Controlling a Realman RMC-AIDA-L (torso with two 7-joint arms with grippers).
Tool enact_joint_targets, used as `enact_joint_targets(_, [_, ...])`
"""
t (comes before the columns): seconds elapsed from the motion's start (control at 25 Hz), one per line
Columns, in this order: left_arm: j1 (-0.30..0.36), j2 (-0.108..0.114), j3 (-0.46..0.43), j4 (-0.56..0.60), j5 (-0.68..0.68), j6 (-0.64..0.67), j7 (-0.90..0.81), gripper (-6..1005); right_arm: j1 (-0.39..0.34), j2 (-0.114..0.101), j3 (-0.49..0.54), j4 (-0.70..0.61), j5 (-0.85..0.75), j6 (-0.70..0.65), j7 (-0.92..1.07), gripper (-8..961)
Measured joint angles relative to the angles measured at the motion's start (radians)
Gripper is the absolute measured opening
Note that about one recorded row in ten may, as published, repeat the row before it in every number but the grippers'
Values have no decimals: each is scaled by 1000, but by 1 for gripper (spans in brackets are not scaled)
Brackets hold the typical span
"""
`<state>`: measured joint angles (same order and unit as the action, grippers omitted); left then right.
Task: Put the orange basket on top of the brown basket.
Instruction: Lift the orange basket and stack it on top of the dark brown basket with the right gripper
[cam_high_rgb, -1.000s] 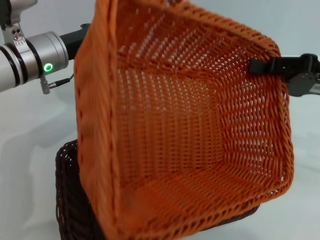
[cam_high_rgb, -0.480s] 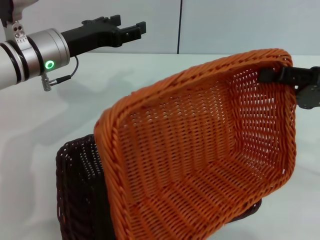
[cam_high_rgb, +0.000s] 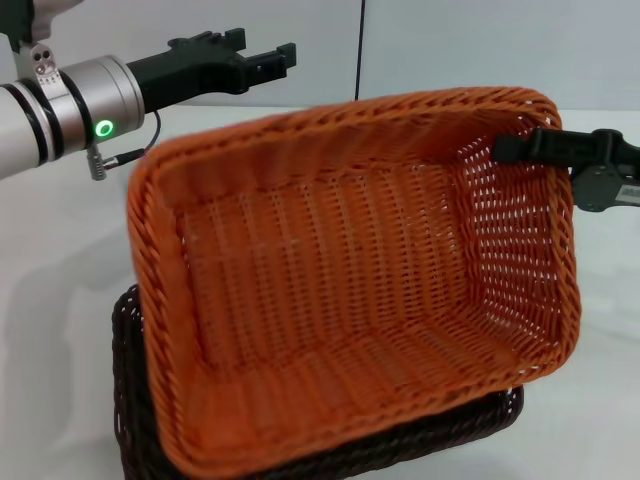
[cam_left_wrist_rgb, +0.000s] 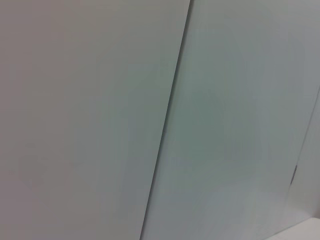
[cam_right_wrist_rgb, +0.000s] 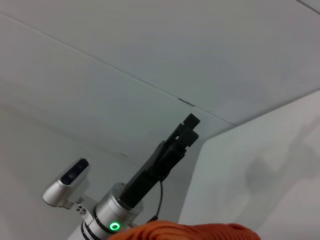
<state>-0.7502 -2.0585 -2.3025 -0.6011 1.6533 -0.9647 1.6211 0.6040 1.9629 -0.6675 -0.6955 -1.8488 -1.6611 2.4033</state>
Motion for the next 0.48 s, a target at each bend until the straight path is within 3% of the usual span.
enact_joint_targets(0.12, [-1,0,0,2,0,1,0,844,13,-14,-6,12,-13,-8,4,610])
enact_joint_targets(0.28, [-9,0,-1,14,0,14,12,844,37,-71,-13,76,-23,-67,28,668])
enact_joint_targets(0.32, [-9,0,-1,14,0,14,12,844,41,-98,-14,91,-29,-95,40,700])
enact_joint_targets(0.48, [-15,0,-1,19,0,23,19,844,38,-125,-15,90,-35,-121,51,797])
